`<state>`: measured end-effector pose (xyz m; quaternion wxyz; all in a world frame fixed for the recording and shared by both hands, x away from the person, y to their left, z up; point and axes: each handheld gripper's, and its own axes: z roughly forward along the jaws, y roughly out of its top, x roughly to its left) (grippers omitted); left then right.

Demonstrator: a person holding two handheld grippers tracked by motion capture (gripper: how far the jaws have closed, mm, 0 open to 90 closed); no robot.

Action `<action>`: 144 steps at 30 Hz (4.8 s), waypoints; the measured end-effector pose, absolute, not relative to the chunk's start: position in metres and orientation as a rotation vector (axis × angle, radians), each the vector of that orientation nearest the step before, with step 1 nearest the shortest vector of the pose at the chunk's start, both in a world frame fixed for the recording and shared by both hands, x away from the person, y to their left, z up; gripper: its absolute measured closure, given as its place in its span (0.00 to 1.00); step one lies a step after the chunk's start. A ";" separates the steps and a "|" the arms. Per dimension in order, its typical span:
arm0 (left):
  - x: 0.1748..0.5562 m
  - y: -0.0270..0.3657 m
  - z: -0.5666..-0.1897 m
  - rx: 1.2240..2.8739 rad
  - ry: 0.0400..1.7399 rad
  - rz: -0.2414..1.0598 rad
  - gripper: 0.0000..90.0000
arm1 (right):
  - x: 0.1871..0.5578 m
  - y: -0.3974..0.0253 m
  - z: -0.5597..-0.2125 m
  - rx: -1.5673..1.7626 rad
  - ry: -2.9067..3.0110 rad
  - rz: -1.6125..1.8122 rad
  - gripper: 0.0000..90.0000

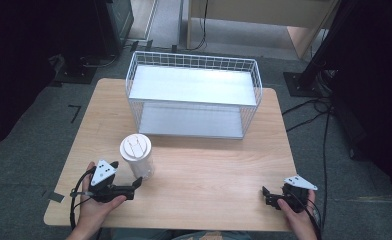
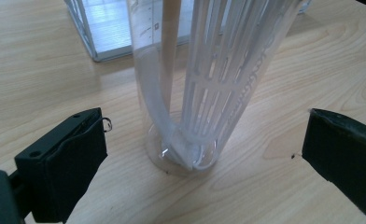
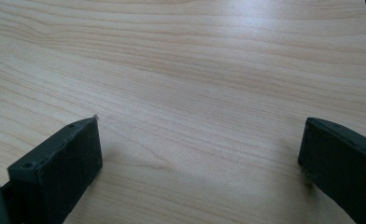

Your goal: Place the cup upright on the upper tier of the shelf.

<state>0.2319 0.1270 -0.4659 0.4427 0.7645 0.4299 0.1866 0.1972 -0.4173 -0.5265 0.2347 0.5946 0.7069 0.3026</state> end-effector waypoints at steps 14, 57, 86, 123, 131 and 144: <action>0.249 0.112 -0.461 1.840 1.069 0.460 0.00 | 0.197 -0.417 -0.526 1.631 1.940 0.831 0.00; 0.264 0.097 -0.453 1.749 1.060 0.596 0.17 | 0.197 -0.417 -0.526 1.632 1.941 0.832 0.00; 0.277 0.082 -0.394 1.639 1.005 0.673 0.17 | 0.197 -0.418 -0.526 1.627 1.944 0.832 0.00; 0.295 0.055 -0.336 1.551 0.907 0.798 0.18 | 0.197 -0.417 -0.527 1.622 1.949 0.840 0.00; 0.302 0.050 -0.317 1.536 0.896 0.816 0.18 | 0.197 -0.418 -0.527 1.622 1.952 0.852 0.00; 0.316 0.043 -0.298 1.498 0.898 0.821 0.18 | 0.197 -0.417 -0.527 1.616 1.957 0.852 0.00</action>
